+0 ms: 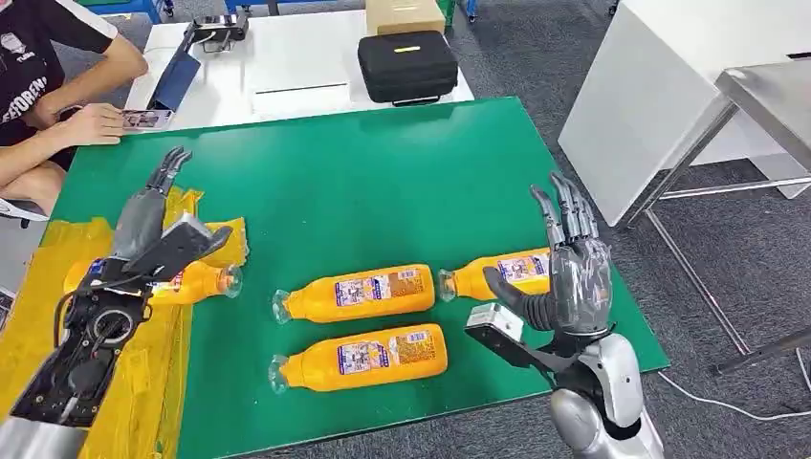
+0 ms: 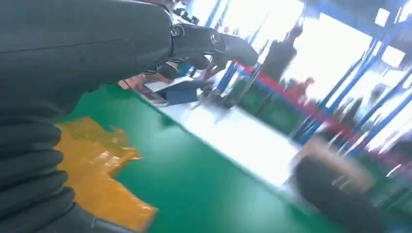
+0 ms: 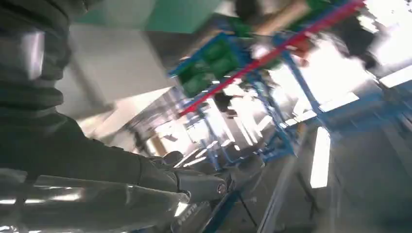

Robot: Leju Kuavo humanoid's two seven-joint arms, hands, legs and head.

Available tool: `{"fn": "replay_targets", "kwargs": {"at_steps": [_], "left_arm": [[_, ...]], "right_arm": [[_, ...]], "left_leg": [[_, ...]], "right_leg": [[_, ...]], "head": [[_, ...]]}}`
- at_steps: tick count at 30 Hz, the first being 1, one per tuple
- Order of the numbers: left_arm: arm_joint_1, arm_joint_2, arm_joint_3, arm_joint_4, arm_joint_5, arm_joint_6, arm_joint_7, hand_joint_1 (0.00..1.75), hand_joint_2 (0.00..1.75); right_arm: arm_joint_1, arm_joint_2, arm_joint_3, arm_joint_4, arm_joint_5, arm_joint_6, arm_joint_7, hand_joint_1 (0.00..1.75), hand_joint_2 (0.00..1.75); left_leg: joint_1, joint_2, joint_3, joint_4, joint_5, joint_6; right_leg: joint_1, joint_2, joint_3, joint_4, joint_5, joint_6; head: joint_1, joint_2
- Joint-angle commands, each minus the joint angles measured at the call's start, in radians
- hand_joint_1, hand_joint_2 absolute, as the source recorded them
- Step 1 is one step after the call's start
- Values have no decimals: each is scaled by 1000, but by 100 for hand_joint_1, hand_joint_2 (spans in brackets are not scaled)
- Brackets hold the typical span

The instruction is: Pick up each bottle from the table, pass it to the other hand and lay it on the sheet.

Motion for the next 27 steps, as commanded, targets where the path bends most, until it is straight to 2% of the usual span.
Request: {"fn": "replay_targets", "kwargs": {"at_steps": [1, 2, 4, 13, 14, 16, 18, 19, 20, 21, 27], "left_arm": [[279, -105, 51, -343, -22, 66, -56, 0, 175], [284, -106, 44, -353, -20, 68, -55, 0, 175], [307, -120, 38, -383, 32, 40, -81, 0, 175], [306, -122, 40, -385, 32, 37, -81, 0, 175], [306, -122, 40, -385, 32, 37, -81, 0, 175], [323, -135, 41, -403, 80, 8, -112, 0, 175], [356, -157, 34, -438, 96, -5, -126, 0, 175], [360, -160, 28, -445, 96, -5, -127, 0, 175], [363, -168, 24, -451, 100, -8, -127, 0, 175], [360, -174, 25, -451, 100, -10, -122, 0, 175], [355, -184, 44, -430, 119, -21, -91, 0, 175]], "right_arm": [[-137, -193, -47, 180, -183, 502, 127, 0, 175], [-152, -197, -59, 209, -196, 504, 106, 0, 175], [-196, -225, -53, 276, -217, 581, 92, 0, 175], [-198, -220, -56, 282, -225, 586, 84, 0, 175], [-198, -220, -56, 282, -225, 586, 84, 0, 175], [-223, -246, -40, 314, -256, 640, 73, 0, 175], [-298, -277, -16, 429, -272, 659, 36, 0, 175], [-325, -285, -3, 463, -273, 669, 26, 0, 175], [-364, -293, 16, 513, -280, 686, 12, 0, 175], [-392, -298, 35, 548, -279, 689, 7, 0, 175], [-507, -303, 147, 678, -249, 736, 11, 0, 175]], "left_leg": [[-1, 4, 5, -1, -2, 0], [-1, 4, 3, -1, -2, 1], [-1, 3, 4, 0, -2, 1], [0, 1, 2, -1, -2, 0], [-1, 1, 9, -2, -4, -1], [-1, 1, 5, -1, -2, 0], [-1, 4, 4, 0, -2, 1], [-1, 5, 10, -1, -5, 0], [-1, 5, 5, 0, -3, 1], [-1, 6, 8, 0, -4, 1], [-1, 3, 3, -1, -1, 1]], "right_leg": [[-2, 6, 4, -2, -1, 0], [-1, 5, 2, -2, 0, 0], [-1, 4, 3, -2, 0, 0], [0, 3, 3, -2, -1, -1], [-1, 6, 9, -3, -3, -2], [0, 3, 5, -2, -1, -1], [0, 5, 4, -2, -1, 0], [-1, 9, 10, -2, -3, -1], [-1, 7, 5, -2, 0, 0], [-1, 10, 7, -2, -1, 0], [-1, 5, 4, -2, 0, 0]], "head": [[-1, 0], [-1, 0], [-1, 0], [-1, 0], [-1, 0], [-1, 0], [0, 0], [-1, 0], [-1, 0], [-1, 0], [-1, 0]]}}
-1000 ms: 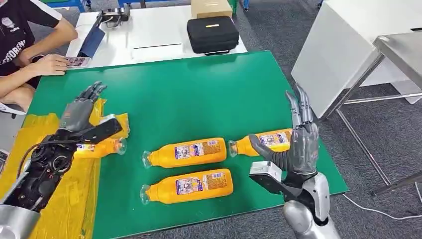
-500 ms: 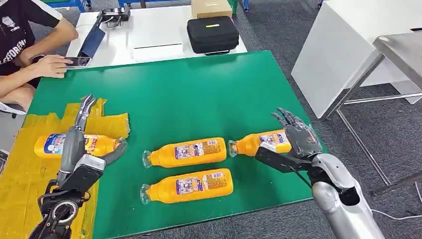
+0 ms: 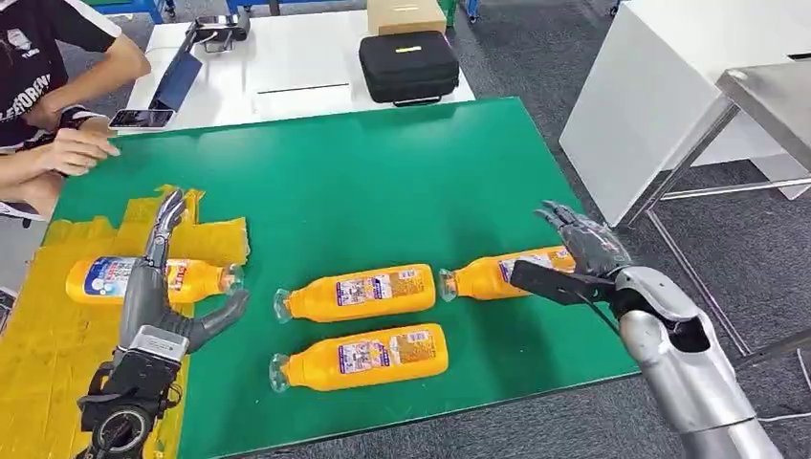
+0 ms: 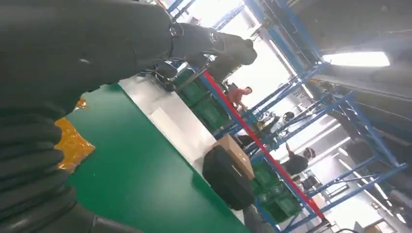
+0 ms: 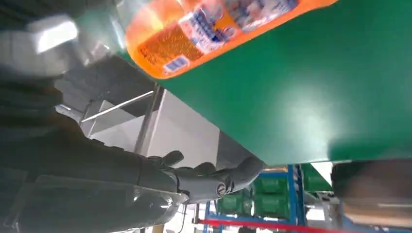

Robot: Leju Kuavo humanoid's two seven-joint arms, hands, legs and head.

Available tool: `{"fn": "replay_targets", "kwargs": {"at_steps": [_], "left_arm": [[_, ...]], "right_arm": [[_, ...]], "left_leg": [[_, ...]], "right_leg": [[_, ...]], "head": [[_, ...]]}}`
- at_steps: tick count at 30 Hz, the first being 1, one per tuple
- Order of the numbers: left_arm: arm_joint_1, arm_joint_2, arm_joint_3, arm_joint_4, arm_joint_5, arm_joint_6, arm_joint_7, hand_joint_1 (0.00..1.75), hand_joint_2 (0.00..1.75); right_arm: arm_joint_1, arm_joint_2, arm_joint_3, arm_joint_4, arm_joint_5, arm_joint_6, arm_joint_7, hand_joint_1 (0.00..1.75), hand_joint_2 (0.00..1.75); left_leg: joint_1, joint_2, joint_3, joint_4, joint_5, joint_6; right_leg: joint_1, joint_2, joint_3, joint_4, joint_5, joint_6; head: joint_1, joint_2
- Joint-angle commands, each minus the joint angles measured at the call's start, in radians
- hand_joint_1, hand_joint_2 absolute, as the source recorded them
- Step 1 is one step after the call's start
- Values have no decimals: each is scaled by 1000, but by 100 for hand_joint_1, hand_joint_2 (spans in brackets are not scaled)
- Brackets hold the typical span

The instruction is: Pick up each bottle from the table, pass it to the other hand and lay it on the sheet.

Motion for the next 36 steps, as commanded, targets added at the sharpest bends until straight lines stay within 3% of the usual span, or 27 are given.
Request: {"fn": "replay_targets", "kwargs": {"at_steps": [1, 11, 28, 30, 36], "left_arm": [[-7, -45, 22, 31, 28, -17, 34, 0, 175], [-41, -59, 11, 99, 56, -35, 49, 0, 175], [-93, -57, -14, 170, 101, -38, 67, 0, 175], [-92, -56, -14, 172, 101, -38, 67, 0, 175], [-92, -56, -16, 181, 102, -36, 68, 0, 175]], "right_arm": [[-235, -20, 200, 323, 25, 65, 2, 0, 175], [-336, -30, 347, 482, 69, 26, -16, 0, 175], [-413, -52, 542, 678, -10, 192, -86, 0, 175], [-410, -53, 543, 679, -9, 188, -86, 0, 175], [-417, -44, 561, 713, -11, 181, -73, 0, 175]], "left_leg": [[0, 4, 6, -1, -1, -1], [0, 2, 8, -2, -1, -1], [0, -1, 6, -1, -1, -1], [-1, 0, 10, -2, -2, -2], [0, -2, 4, -1, 0, 0]], "right_leg": [[0, 8, 4, -2, 0, -2], [0, 5, 7, -2, -1, -1], [0, 2, 5, -1, -1, -1], [-1, 5, 10, -2, -2, -2], [0, -1, 3, -1, 0, 0]], "head": [[0, 0], [0, 0], [0, 0], [0, 0], [0, 0]]}}
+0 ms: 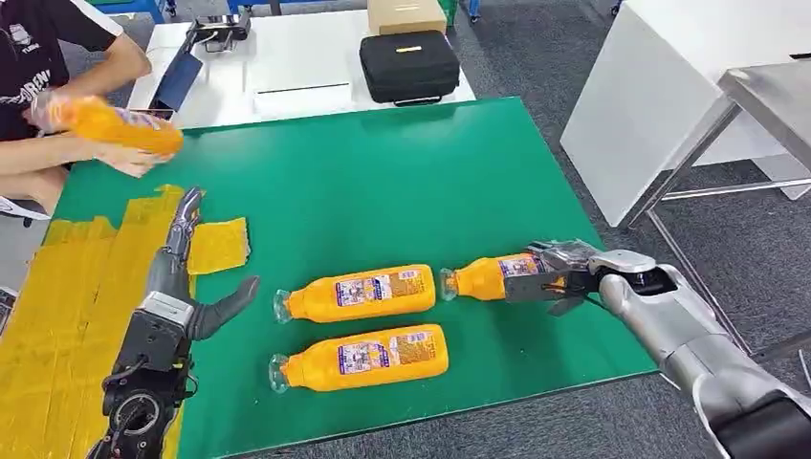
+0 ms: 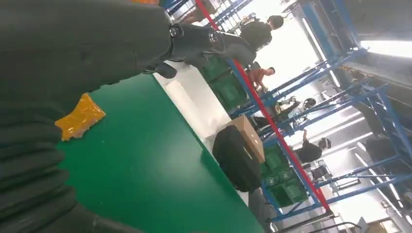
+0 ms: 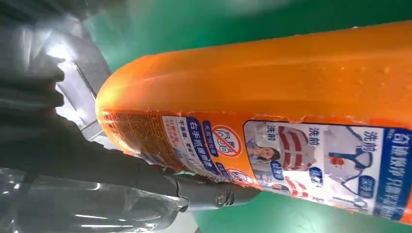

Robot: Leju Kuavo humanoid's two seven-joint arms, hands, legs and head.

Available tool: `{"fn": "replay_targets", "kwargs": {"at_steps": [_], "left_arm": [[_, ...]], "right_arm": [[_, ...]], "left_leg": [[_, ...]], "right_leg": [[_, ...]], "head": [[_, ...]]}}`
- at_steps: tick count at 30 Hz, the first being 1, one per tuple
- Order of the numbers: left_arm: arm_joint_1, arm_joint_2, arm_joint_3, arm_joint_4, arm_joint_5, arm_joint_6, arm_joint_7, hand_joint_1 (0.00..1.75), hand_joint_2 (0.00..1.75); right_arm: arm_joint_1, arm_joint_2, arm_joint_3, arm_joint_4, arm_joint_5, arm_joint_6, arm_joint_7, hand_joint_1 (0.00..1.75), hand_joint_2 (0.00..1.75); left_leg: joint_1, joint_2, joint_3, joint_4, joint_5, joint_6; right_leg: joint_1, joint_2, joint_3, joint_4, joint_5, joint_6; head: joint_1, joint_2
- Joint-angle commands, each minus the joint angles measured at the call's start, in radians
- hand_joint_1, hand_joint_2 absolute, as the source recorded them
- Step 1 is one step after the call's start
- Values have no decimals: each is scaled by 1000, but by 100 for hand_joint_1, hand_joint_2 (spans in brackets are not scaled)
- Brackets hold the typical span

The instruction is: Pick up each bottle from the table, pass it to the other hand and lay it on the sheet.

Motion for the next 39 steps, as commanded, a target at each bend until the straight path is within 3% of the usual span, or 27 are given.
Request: {"fn": "replay_targets", "kwargs": {"at_steps": [1, 2, 3, 6, 14, 21, 31, 33, 36, 39], "left_arm": [[-44, -6, -15, 93, 4, 4, 9, 0, 175], [-43, -6, -15, 95, 4, 5, 9, 0, 175], [-43, -7, -16, 97, 4, 6, 9, 0, 175], [-46, -5, -17, 104, 3, 8, 15, 0, 175], [-37, -4, -11, 93, -6, 9, 29, 0, 175], [-10, -6, 9, 64, -25, 7, 45, 0, 175], [-2, -5, 15, 55, -25, 8, 46, 0, 175], [17, -8, 30, 37, -35, 11, 53, 0, 175], [61, -7, 52, -9, -46, 13, 64, 0, 175], [52, -11, 43, -5, -37, 6, 73, 0, 175]], "right_arm": [[-51, 28, 115, 161, -10, -21, 16, 0, 175], [-40, 32, 114, 170, -14, -33, 18, 33, 175], [-29, 35, 117, 175, -12, -45, 17, 136, 175], [-11, 49, 128, 198, -7, -70, 18, 175, 175], [2, 73, 118, 210, 3, -125, 35, 175, 175], [30, 106, 42, 161, 25, -296, 102, 175, 175], [31, 106, 36, 142, 27, -294, 111, 175, 175], [82, 141, -99, 68, -38, -447, 135, 175, 175], [256, 240, -361, -230, -191, -707, 109, 175, 175], [398, 311, -449, -446, -270, -851, 71, 175, 175]], "left_leg": [[0, 0, 6, -2, -1, -1], [0, 0, 5, -2, -1, -1], [1, 0, 4, -1, -1, -1], [0, -2, 8, -3, -1, -2], [1, -1, 7, -2, -1, -1], [1, 1, 11, -3, -1, -2], [1, 2, 8, -1, -1, -1], [0, 2, 11, -2, -2, -2], [1, 3, 9, -1, -2, -2], [1, 4, 10, -2, -4, -3]], "right_leg": [[-1, 3, 7, -2, -1, -2], [0, 3, 5, -2, -1, -2], [0, 2, 5, -2, -1, -2], [0, 2, 9, -4, -2, -3], [1, 2, 8, -3, -1, -2], [0, 5, 11, -4, -1, -3], [1, 4, 8, -1, 0, -2], [0, 7, 11, -2, -2, -3], [1, 7, 8, -2, -1, -3], [1, 8, 9, -1, -3, -4]], "head": [[0, 0], [0, 0], [0, 0], [0, 0], [0, 0], [0, 0], [0, 0], [0, 0], [0, 0], [0, 0]]}}
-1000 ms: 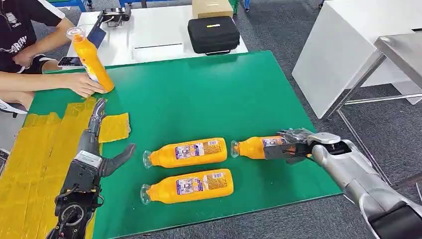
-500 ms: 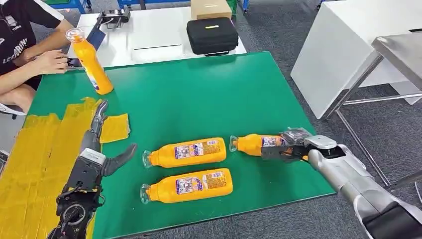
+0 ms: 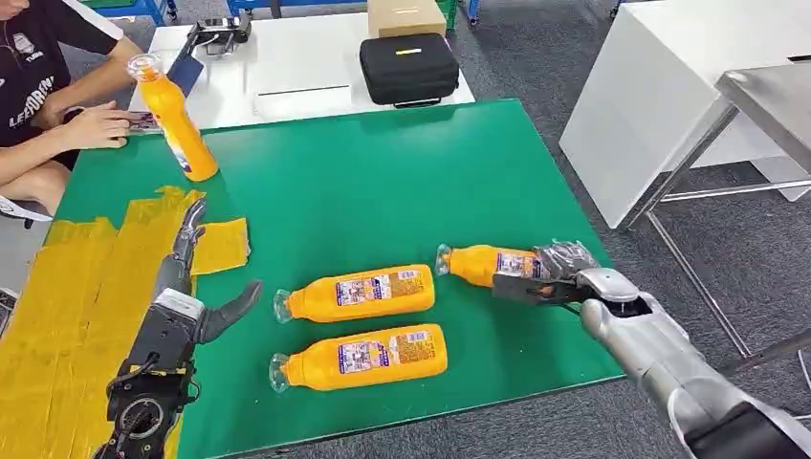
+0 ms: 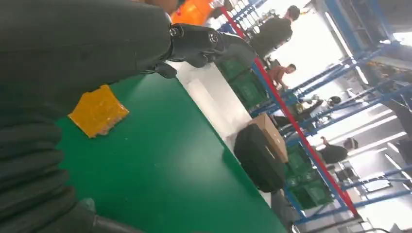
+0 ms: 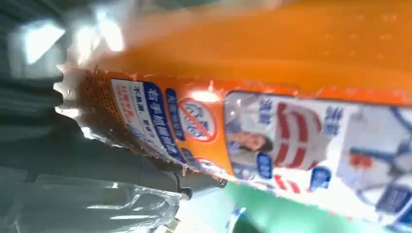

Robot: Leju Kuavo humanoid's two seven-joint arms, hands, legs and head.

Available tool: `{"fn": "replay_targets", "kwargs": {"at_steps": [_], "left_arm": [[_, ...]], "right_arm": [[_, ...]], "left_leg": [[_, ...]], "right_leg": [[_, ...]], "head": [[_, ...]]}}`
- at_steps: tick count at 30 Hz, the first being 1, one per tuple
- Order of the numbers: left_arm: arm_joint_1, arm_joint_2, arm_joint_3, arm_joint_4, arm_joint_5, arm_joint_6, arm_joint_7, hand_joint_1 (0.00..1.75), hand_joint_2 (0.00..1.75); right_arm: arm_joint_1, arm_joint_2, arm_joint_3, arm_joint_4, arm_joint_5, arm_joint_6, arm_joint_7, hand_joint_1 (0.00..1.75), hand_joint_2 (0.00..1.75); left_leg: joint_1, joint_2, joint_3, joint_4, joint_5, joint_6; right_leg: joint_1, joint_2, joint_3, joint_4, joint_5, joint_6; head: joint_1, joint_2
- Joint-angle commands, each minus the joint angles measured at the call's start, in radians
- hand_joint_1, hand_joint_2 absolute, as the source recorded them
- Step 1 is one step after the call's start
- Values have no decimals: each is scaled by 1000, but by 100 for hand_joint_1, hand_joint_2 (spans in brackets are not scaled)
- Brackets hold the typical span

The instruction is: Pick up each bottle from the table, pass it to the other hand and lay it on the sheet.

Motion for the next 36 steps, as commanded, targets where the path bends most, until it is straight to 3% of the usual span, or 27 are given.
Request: {"fn": "replay_targets", "kwargs": {"at_steps": [1, 7, 13, 20, 26, 29, 31, 35, 36], "left_arm": [[7, -11, 18, -21, 27, -23, 12, 0, 175], [-69, 2, -68, -60, 140, -130, 38, 0, 175], [-126, 3, -129, -71, 205, -215, 76, 0, 175], [-236, 15, -227, -55, 312, -302, 80, 0, 175], [-239, 15, -233, -59, 312, -305, 83, 0, 175], [-252, 11, -248, -70, 314, -318, 80, 0, 175], [-275, 16, -262, -67, 314, -319, 81, 0, 175], [-281, 16, -263, -62, 305, -312, 81, 0, 175], [-280, 18, -258, -55, 302, -302, 82, 0, 175]], "right_arm": [[313, 234, -413, -532, -206, -371, -87, 175, 175], [317, 342, -390, -603, -385, -510, -314, 175, 175], [270, 387, -303, -589, -424, -498, -353, 175, 175], [156, 406, -131, -472, -558, -248, -391, 175, 175], [144, 411, -123, -456, -558, -248, -391, 175, 175], [85, 407, -47, -418, -581, -176, -396, 175, 175], [38, 418, 10, -384, -640, -72, -358, 175, 175], [28, 425, 23, -377, -645, -58, -356, 175, 175], [21, 418, 51, -382, -652, -8, -365, 175, 175]], "left_leg": [[1, 3, 3, -1, -3, -2], [1, -3, 1, 0, -2, -2], [1, -3, -1, -1, -1, -2], [1, -1, 1, 0, -2, -3], [1, -2, 3, -2, -1, -2], [0, -1, 9, -2, -4, -3], [1, 2, 1, 0, -2, -2], [1, -1, 0, -1, 0, -2], [1, -1, 3, -1, -1, -3]], "right_leg": [[1, 6, 2, -1, -2, -3], [0, -2, 0, 1, -5, -4], [0, -2, -2, 1, -4, -5], [0, 1, 0, 1, -4, -5], [0, 0, 2, -1, -4, -5], [-1, 3, 8, -1, -6, -6], [0, 3, -1, 1, -3, -4], [0, 0, -1, 1, -3, -5], [0, 1, 1, 1, -4, -5]], "head": [[0, 0], [0, 0], [0, 0], [0, 0], [0, 0], [0, 0], [0, 0], [0, 0], [0, 0]]}}
